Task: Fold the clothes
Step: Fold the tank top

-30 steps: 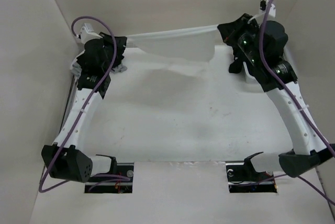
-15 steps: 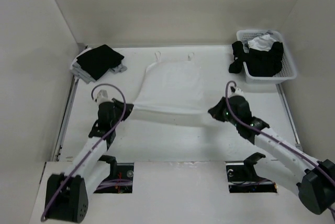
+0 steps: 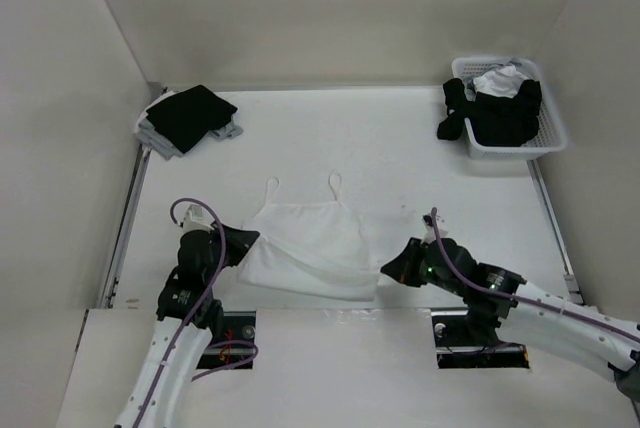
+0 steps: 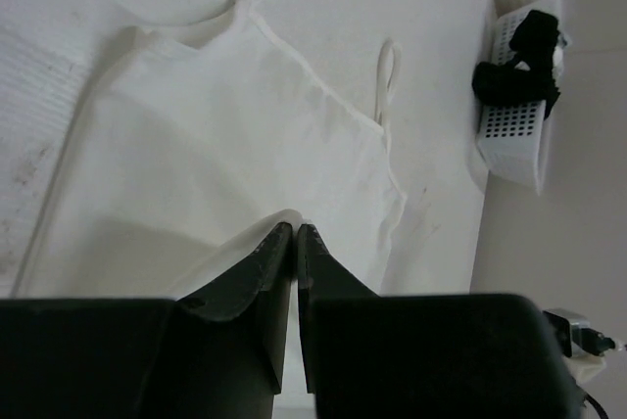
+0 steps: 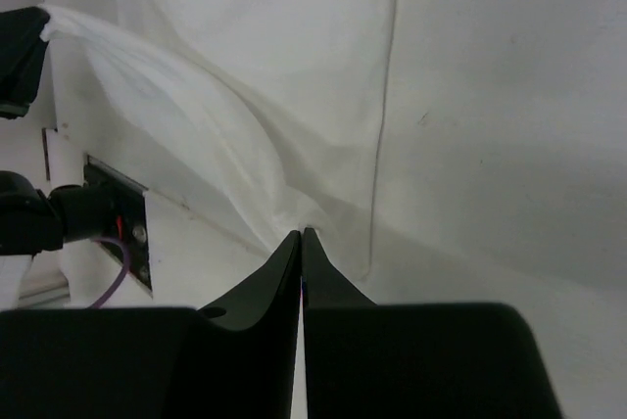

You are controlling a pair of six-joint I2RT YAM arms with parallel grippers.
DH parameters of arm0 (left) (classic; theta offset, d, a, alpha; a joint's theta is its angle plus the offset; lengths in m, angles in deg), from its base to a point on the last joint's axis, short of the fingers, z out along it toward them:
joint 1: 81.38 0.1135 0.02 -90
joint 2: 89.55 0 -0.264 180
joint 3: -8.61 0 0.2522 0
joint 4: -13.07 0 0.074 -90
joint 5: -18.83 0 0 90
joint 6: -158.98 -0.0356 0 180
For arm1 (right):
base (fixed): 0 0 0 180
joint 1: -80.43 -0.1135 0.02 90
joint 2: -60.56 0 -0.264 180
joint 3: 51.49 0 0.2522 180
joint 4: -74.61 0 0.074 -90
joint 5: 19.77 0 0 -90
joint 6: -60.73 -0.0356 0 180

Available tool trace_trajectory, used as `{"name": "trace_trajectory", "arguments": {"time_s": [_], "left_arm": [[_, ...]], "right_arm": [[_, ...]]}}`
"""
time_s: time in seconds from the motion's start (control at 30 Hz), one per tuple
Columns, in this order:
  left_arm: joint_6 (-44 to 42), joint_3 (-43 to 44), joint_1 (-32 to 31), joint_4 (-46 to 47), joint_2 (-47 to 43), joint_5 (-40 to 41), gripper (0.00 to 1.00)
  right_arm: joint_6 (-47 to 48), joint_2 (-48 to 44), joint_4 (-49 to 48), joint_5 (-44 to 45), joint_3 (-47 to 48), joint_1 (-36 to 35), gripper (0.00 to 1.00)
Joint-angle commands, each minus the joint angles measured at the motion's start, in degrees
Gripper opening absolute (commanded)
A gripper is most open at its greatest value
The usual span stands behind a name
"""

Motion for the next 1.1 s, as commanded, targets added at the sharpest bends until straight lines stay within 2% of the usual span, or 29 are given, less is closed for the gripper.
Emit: {"name": "trace_trajectory", "arguments": {"time_s": [0.0, 0.17, 0.4, 0.63, 0.7, 0.77, 0.83, 0.9, 0.93, 1.0, 1.07], "left_arm": [[1.76, 5.61, -1.48, -2.23, -0.07, 7.21, 0.05], [3.86, 9.13, -0.70, 2.42, 1.78, 13.73, 0.05], [5.71, 7.91, 2.82, 3.92, 1.51, 17.51, 0.05], [5.19, 6.59, 7.91, 15.86, 15.12, 15.59, 0.07], [5.01, 6.59, 8.71, 18.33, 20.04, 15.59, 0.10], [4.58, 7.02, 9.32, 21.40, 25.39, 15.24, 0.23], [1.95, 7.99, 9.41, 24.74, 30.24, 13.66, 0.33], [0.36, 8.34, 10.55, 24.93, 31.14, 12.69, 0.36], [-0.08, 8.00, 10.82, 24.67, 30.27, 12.34, 0.36], [-0.96, 7.29, 11.17, 20.74, 25.80, 11.11, 0.35], [-2.45, 6.94, 10.12, 12.93, 20.00, 10.40, 0.33]], "right_arm": [[1.03, 2.60, 0.70, 3.86, 6.49, 1.89, 0.05], [11.59, 15.87, -7.90, -2.55, 15.37, 12.35, 0.05], [18.37, 33.27, -17.31, -9.59, 24.25, 22.64, 0.05], [20.13, 49.71, -22.07, -14.25, 33.74, 27.22, 0.05], [20.13, 54.54, -22.69, -14.95, 36.55, 27.57, 0.06], [19.61, 58.76, -22.60, -14.00, 38.76, 27.66, 0.07], [18.47, 60.54, -23.21, -12.59, 39.20, 27.84, 0.19], [17.58, 59.93, -24.35, -10.83, 38.42, 27.49, 0.37], [17.67, 58.80, -24.71, -10.22, 37.46, 27.49, 0.42], [18.02, 55.64, -24.80, -8.38, 34.30, 27.23, 0.48], [18.46, 51.52, -24.71, -6.36, 29.48, 26.00, 0.48]]}}
